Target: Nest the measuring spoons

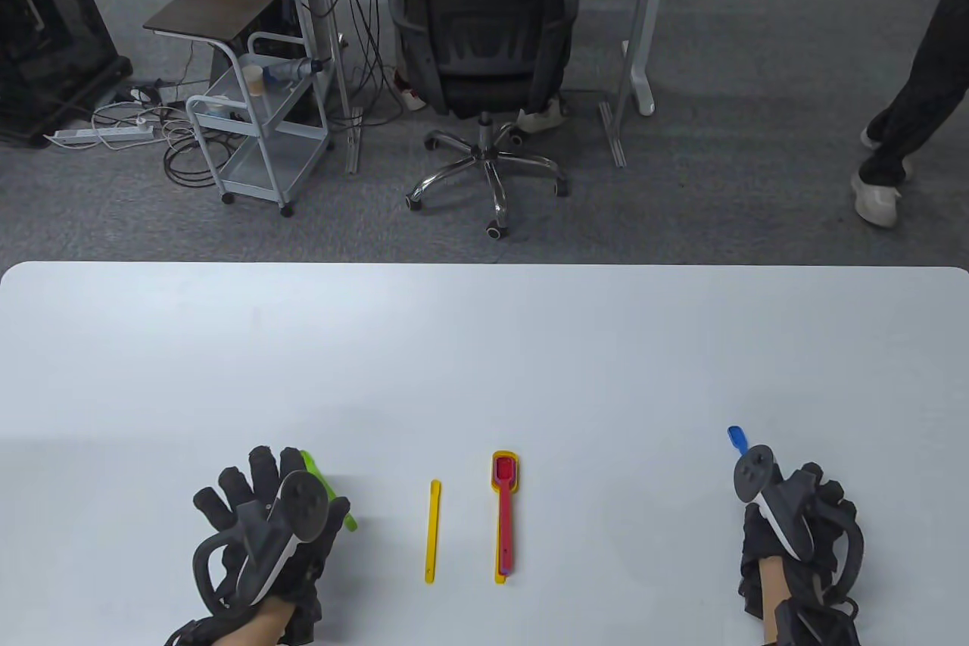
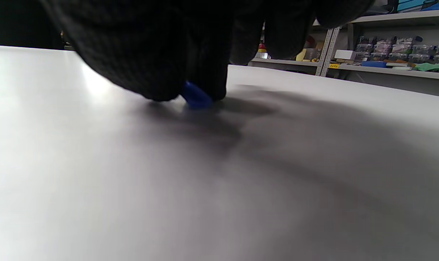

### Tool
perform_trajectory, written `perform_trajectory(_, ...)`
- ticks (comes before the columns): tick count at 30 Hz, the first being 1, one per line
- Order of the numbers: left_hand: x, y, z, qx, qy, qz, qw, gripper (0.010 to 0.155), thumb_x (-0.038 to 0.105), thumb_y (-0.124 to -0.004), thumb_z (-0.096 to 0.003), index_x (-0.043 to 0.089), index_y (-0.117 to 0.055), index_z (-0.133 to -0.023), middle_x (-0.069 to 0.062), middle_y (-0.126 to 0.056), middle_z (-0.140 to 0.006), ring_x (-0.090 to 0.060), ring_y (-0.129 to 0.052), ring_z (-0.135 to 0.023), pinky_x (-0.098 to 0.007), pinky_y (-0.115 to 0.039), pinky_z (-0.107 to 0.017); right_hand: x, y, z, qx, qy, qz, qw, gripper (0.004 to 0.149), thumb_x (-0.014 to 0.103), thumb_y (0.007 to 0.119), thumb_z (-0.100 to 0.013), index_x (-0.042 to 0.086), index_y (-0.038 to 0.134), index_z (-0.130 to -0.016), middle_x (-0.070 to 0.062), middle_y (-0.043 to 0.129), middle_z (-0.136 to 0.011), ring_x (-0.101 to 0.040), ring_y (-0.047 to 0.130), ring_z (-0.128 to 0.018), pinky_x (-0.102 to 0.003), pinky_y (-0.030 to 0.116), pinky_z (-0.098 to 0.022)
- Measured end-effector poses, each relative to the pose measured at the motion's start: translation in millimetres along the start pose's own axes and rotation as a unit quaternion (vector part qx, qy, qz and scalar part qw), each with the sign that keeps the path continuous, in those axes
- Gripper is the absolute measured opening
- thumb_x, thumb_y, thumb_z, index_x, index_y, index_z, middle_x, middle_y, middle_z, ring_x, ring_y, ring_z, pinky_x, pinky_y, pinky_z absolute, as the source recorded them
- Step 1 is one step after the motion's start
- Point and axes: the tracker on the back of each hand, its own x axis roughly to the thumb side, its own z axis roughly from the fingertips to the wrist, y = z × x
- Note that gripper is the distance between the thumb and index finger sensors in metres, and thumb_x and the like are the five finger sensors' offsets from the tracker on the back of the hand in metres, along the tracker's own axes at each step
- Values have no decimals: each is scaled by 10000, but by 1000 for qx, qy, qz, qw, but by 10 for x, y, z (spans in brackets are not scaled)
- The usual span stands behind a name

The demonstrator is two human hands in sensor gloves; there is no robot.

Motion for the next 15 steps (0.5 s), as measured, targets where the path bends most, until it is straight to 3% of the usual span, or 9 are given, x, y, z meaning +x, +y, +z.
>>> perform_trajectory(15,-2,0,-4,0,0,1,1000,918,716,-802,-397,268,-546,-1156,-114,-483,-1251,-570,-536,-1139,-748,-291,-765,100,-173,91,-9,0,0,1000,435,359,881,-444,86,915,-781,-232,631,-1189,-571,660,-1008,-707,543,-683)
